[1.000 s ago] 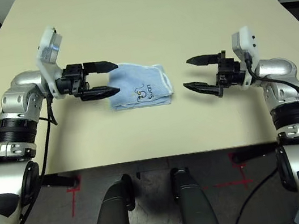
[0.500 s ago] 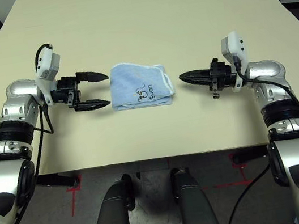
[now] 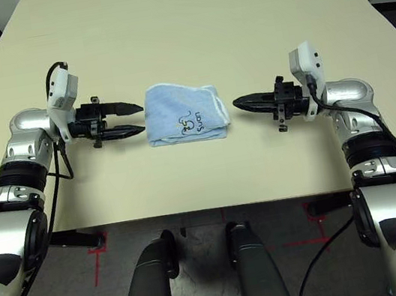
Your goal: Fold the towel and set it aside.
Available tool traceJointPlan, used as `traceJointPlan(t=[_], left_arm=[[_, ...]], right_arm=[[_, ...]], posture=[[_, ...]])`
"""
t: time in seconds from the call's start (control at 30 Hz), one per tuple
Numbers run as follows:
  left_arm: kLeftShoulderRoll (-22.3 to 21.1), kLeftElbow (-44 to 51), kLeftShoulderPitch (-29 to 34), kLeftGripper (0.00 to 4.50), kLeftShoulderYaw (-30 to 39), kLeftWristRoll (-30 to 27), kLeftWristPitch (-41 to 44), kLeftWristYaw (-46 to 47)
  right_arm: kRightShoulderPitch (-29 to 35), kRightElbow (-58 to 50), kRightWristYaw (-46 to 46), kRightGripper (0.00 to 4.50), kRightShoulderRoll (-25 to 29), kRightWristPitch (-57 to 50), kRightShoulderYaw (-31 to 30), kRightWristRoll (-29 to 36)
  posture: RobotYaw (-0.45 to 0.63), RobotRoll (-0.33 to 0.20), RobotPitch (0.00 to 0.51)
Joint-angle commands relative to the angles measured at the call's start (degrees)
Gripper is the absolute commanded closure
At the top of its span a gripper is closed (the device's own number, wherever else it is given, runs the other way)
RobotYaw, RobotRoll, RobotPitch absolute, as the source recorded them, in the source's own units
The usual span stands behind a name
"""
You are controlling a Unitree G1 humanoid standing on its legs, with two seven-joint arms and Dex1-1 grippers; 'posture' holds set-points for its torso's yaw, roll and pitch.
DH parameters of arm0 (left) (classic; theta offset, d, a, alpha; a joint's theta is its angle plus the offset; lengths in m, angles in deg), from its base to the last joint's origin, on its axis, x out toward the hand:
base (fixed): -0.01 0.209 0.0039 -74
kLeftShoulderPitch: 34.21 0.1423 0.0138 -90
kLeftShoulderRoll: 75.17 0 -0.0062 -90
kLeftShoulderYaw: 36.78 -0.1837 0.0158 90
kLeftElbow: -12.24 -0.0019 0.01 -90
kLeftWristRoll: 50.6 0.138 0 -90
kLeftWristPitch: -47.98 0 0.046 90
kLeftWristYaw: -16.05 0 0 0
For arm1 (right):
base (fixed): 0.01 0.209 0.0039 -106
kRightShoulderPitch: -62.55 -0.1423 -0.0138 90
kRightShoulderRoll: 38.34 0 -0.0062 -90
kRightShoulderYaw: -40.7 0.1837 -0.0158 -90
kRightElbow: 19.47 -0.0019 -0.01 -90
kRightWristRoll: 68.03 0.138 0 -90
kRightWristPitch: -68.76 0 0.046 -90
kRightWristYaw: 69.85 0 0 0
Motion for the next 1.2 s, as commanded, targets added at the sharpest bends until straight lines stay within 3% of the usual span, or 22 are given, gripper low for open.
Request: traceJointPlan(t=[0.03, 0.07, 0.3, 0.7, 0.83, 1.0, 1.2], left_arm=[[-0.39, 2.02, 0.64, 4.27, -1.96, -2.47, 0.07, -0.56], [-0.3, 2.04, 0.59, 4.45, -2.42, -2.73, -0.11, -0.56], [2.35, -0.07, -1.59, 4.45, -4.91, -2.43, -1.2, -0.56], [11.4, -13.38, -7.21, 4.45, -3.58, 7.19, -2.08, 3.99], [10.8, -15.87, -5.96, 4.45, -4.7, 12.31, -3.17, 9.22], [8.75, -16.03, -4.53, 4.45, -4.73, 15.41, -4.36, 7.83], [7.68, -15.92, -6.13, 4.45, -3.13, 15.89, -4.85, 6.83]], right_arm=[[0.52, -2.96, 0.69, 4.5, -0.84, -1.57, -0.66, 1.01], [0.27, -3.42, 0.66, 4.5, -1.32, -1.91, -0.86, 1.1], [-4.15, -0.32, -0.87, 4.5, -5.39, -2.06, -2.47, -0.35], [-7.34, 15.54, -2.94, 4.5, -14.63, 6.19, -6.43, -6.54], [-6.64, 18.86, -5.75, 4.5, -13.99, 6.86, -5.64, -7.71], [-6.25, 20.3, -5.11, 4.5, -10.52, 8.4, -5.16, -8.16], [-7.19, 20.27, -2.99, 4.5, -7.49, 9.05, -4.29, -7.39]], posture=[[-0.01, 0.0, 0.191], [-0.01, 0.0, 0.192], [0.0, 0.0, 0.192], [0.01, 0.0, 0.206], [0.0, 0.0, 0.208], [0.0, 0.0, 0.21], [0.01, 0.0, 0.209]])
